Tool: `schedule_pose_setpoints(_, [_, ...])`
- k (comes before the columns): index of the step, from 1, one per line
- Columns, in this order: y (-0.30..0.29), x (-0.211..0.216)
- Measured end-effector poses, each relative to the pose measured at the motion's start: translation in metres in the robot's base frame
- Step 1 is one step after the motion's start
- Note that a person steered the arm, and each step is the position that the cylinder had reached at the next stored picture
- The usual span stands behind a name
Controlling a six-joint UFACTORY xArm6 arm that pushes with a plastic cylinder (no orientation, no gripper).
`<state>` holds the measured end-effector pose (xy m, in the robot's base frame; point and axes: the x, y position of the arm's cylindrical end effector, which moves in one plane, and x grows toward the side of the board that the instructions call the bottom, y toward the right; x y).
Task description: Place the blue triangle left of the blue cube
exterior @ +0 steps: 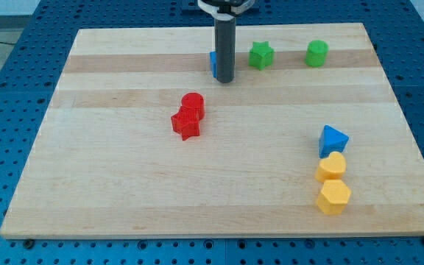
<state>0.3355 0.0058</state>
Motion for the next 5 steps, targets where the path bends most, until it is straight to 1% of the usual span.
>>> schedule_pose_setpoints(1, [0.0, -0.004])
schedule_pose_setpoints(2, [0.057, 0.031])
schedule_pose_setpoints(3, [0.162, 0.068])
schedule_pose_setpoints(4, [0.24, 0.122])
schedule_pose_setpoints(5, [0.235, 0.164])
